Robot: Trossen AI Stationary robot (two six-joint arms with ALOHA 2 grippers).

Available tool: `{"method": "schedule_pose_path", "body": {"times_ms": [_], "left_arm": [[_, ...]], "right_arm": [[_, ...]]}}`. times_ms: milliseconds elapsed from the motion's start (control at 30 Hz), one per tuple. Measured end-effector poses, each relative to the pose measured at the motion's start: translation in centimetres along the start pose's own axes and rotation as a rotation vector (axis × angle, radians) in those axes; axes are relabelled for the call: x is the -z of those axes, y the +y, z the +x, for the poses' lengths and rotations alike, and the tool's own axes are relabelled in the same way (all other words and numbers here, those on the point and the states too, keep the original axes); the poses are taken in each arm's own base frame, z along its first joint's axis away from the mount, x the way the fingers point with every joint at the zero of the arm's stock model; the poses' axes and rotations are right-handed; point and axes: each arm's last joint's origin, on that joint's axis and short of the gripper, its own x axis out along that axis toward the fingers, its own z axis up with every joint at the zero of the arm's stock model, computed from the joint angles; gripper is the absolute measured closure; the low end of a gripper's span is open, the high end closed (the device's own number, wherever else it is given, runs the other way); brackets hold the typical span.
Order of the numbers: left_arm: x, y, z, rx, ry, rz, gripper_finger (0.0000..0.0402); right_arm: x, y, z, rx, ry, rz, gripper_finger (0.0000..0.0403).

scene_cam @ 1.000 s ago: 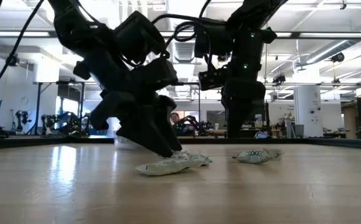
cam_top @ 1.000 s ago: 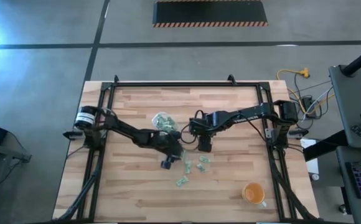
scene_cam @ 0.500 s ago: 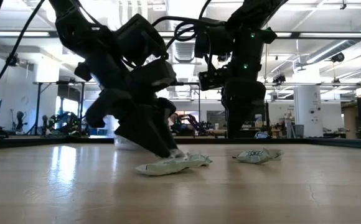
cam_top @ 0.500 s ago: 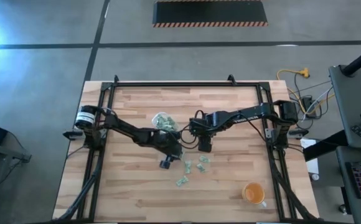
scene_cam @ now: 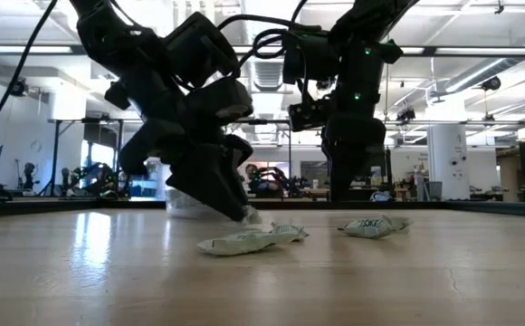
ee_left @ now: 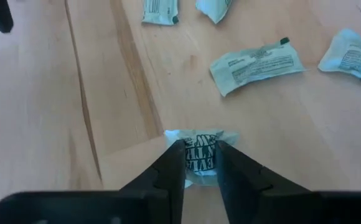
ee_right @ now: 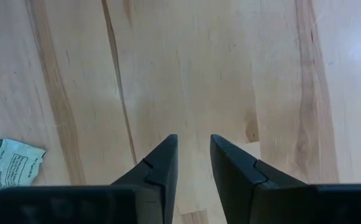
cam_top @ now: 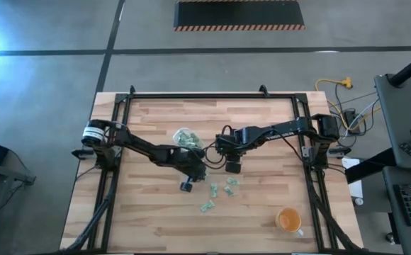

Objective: Pick and place Stevia / Truvia into bins
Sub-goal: Put the stevia packet into the transparent bin

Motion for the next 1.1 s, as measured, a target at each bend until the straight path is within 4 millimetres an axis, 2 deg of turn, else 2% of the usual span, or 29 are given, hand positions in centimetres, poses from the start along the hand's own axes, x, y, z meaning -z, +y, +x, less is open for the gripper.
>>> {"method": "schedule_pose_path", "body": {"times_ms": [333, 633, 900, 1100], "left_arm": [[-0.3, 0.0, -0.9, -0.025, 0.011, 0.017, 0.037], [-1.3, 0.1, -2.9, -0.054, -0.013, 0.028, 0.0398], [-1.6, 0.4, -7.2, -0.329, 0.093, 0.028, 0.0398], [-0.3, 0.5, -9.8, -0.576, 0.102, 0.02, 0.0398]], "right_arm": [[0.0, 0.0, 0.1, 0.0, -0.002, -0.001, 0.033], [0.1, 0.0, 0.3, -0.002, -0.015, -0.013, 0.0325], [0.2, 0.0, 0.5, -0.001, -0.013, -0.014, 0.0335], [0.4, 0.0, 0.7, -0.002, -0.02, -0.018, 0.033]]}}
